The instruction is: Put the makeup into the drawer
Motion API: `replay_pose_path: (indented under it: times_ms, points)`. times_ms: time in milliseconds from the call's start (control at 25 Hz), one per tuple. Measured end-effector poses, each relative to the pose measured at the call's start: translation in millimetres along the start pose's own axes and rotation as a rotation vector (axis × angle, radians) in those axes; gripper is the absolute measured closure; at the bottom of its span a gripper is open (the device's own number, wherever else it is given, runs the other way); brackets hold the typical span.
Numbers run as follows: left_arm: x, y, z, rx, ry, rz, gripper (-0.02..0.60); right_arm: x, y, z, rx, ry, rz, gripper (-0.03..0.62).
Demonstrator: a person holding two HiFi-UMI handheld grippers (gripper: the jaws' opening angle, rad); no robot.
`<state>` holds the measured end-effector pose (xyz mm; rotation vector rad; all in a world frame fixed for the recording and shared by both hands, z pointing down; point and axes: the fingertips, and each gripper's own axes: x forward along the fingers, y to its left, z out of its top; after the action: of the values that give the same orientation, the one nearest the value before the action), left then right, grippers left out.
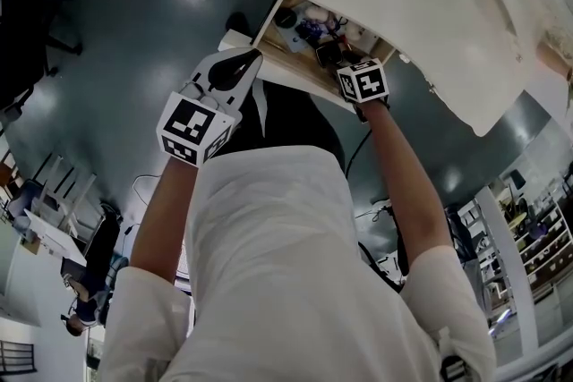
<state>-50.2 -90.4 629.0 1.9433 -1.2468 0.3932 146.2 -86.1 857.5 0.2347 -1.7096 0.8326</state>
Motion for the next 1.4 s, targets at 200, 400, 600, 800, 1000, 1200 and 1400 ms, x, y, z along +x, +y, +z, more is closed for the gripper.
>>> replay_pose_path:
  times_ms: [200, 400, 600, 800, 1000, 1200, 1400]
  points:
    - [-2.1, -7.5, 3.4, 0.016, -0.010, -0.004, 0.560, -13.4, 2.6, 3.7, -0.003, -0.048, -0.013, 0.384]
    - [-5.6, -18.0, 9.9, 0.028, -0.038, -0.006, 0.560, -40.8, 2.2, 17.6, -0.017, -0.174, -0.062, 0.385]
    - [-9.1, -31.5, 20.9, 0.054, -0.064, -0.010, 0.560, -70.3, 6.2, 25.8, -0.038, -0.248, -0.071, 0.414]
    - [-22.3, -42.0, 24.2, 0.082, -0.073, -0.005, 0.560, -98.1, 11.6, 27.2, -0.078, -0.303, -0.093, 0.454]
    - [-42.0, -48.8, 26.9, 0.100, -0.086, 0.004, 0.560, -125.0, 17.7, 29.4, -0.081, -0.372, -0.105, 0.487]
    - [-59.7, -56.9, 27.1, 0.123, -0.084, -0.024, 0.560, -152.7, 23.8, 34.0, -0.069, -0.450, -0.129, 0.524]
    - [-76.0, -60.8, 30.6, 0.113, -0.103, -0.078, 0.560, -180.0, 38.8, 38.3, -0.047, -0.535, -0.163, 0.551]
